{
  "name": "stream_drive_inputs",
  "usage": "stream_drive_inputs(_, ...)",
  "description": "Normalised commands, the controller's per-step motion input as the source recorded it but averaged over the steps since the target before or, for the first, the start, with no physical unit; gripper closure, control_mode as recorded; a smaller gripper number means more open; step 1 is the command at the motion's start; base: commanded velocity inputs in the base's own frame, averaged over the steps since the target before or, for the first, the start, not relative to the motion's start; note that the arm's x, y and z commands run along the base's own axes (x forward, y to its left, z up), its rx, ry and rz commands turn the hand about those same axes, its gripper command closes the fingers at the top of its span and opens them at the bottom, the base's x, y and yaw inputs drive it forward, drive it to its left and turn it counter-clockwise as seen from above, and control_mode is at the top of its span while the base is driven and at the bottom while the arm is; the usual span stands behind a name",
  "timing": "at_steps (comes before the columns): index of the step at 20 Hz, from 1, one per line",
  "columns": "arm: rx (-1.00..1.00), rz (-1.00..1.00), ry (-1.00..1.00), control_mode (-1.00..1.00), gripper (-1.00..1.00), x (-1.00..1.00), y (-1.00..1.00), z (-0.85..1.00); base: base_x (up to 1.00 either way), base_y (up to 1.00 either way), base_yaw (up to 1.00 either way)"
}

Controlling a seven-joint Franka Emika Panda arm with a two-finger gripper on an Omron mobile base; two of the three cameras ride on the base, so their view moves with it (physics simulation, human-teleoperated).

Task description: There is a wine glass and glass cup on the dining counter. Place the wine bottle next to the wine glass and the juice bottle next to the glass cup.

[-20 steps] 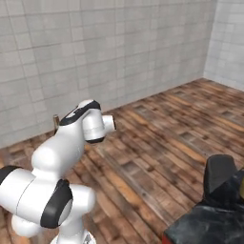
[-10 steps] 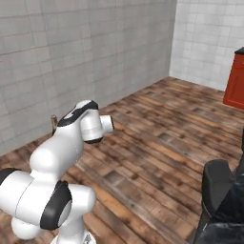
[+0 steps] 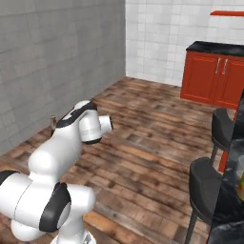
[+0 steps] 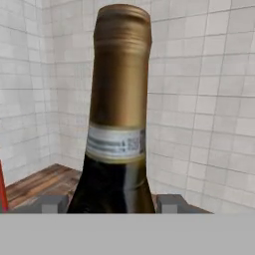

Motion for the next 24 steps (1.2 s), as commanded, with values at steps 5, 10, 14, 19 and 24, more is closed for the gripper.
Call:
stream_drive_inputs(5, 0.0, 0.0, 0.0, 1.0, 1.0, 0.0, 0.0, 0.0, 0.65, 0.25, -0.44)
stream_drive_inputs(10, 0.0, 0.0, 0.0, 1.0, 1.0, 0.0, 0.0, 0.0, 0.67, 0.24, -0.42)
stream_drive_inputs(14, 0.0, 0.0, 0.0, 1.0, 1.0, 0.0, 0.0, 0.0, 0.7, 0.26, -0.39)
stream_drive_inputs(19, 0.0, 0.0, 0.0, 1.0, 1.0, 0.0, 0.0, 0.0, 0.72, 0.3, -0.38)
stream_drive_inputs(24, 0.0, 0.0, 0.0, 1.0, 1.0, 0.0, 0.0, 0.0, 0.71, 0.33, -0.4)
